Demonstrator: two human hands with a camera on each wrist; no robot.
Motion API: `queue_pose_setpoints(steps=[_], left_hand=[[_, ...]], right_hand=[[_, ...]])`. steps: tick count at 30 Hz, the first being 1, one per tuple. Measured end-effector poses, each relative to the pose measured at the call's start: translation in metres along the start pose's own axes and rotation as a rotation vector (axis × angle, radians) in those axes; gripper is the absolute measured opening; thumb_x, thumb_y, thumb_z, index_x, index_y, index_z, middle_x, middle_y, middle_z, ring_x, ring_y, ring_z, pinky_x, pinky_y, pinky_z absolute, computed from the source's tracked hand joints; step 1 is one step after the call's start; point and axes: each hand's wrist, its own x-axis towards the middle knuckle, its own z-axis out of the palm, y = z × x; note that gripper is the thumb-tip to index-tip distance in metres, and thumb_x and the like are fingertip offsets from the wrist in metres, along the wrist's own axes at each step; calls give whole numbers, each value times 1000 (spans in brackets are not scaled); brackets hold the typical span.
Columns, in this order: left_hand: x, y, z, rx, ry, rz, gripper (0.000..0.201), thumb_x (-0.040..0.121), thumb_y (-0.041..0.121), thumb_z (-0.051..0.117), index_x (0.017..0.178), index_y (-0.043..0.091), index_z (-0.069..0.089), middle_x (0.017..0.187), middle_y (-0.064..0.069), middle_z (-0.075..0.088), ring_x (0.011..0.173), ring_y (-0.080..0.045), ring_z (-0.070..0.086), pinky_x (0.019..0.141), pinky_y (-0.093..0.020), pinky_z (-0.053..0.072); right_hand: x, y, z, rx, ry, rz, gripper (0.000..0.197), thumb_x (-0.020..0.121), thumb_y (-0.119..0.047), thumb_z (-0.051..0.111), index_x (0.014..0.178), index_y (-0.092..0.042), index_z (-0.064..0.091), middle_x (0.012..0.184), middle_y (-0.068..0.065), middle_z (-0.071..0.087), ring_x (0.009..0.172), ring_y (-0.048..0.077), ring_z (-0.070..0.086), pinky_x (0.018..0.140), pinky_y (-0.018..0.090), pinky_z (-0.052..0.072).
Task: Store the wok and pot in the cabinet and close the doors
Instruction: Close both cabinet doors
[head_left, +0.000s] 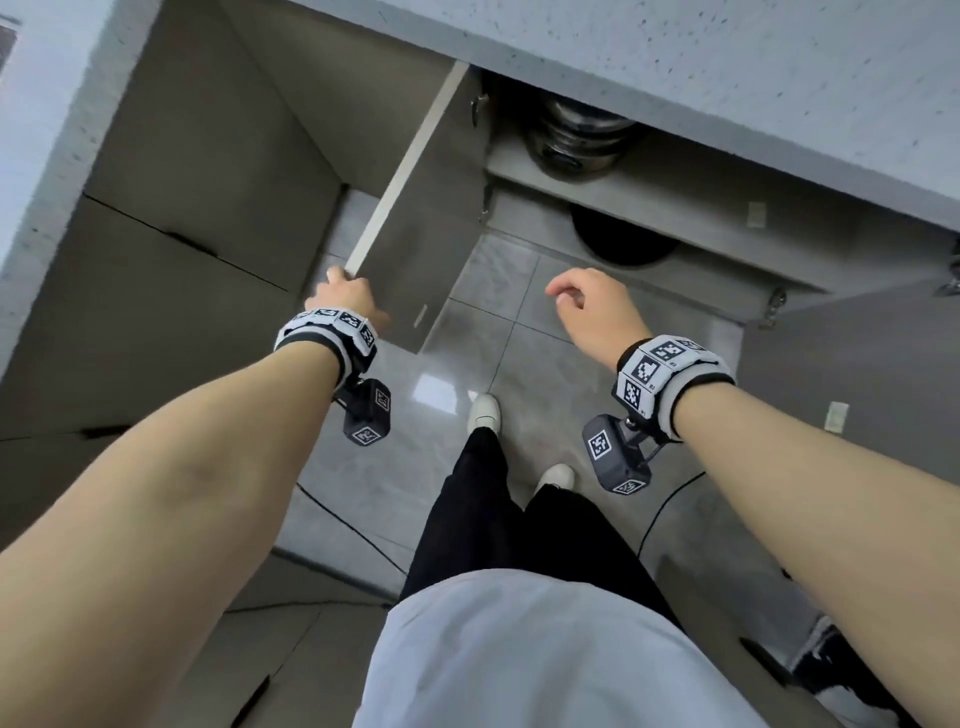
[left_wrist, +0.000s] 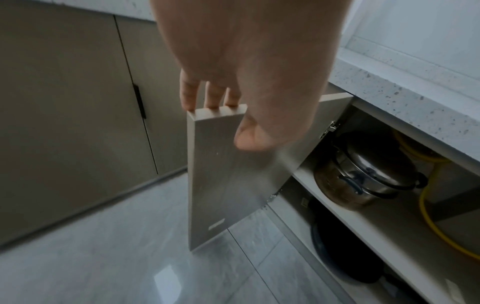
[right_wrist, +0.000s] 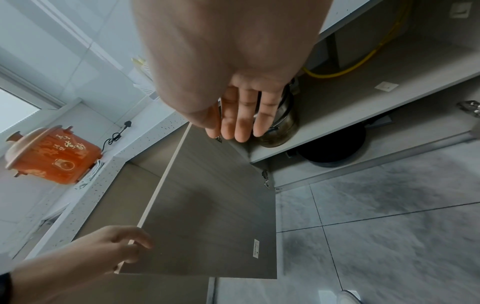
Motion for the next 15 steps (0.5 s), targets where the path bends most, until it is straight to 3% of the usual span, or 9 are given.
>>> queue_pose_setpoints(steps=[5,11,15], left_hand=[[-11,22,-1,-48,37,70,42,81,21,47,120,8,58,119,-17,51,102,-42,61,81,-42,47],[-34,72,18,-48,32,422,33,89,29,43,116,19,60,117,-12,53,95,-39,65,83,-43,50],[-41,128,19,1,-21,607,35,88,32,41,117,23,59,120,-10,54,102,-36,62,85,-44,53]], right_hand=[[4,-9,0,-29,11,62,26,87,-14,47,100,-22,68,106,1,65,90,17,60,89,35,50],[2,3,-7,11,28,143,25,88,-14,47,98,-23,68,105,0,64,92,18,61,91,35,50],[-10,28,-23,57,63,210,26,88,-13,46,101,-20,68,106,0,64,95,19,62,92,37,50]])
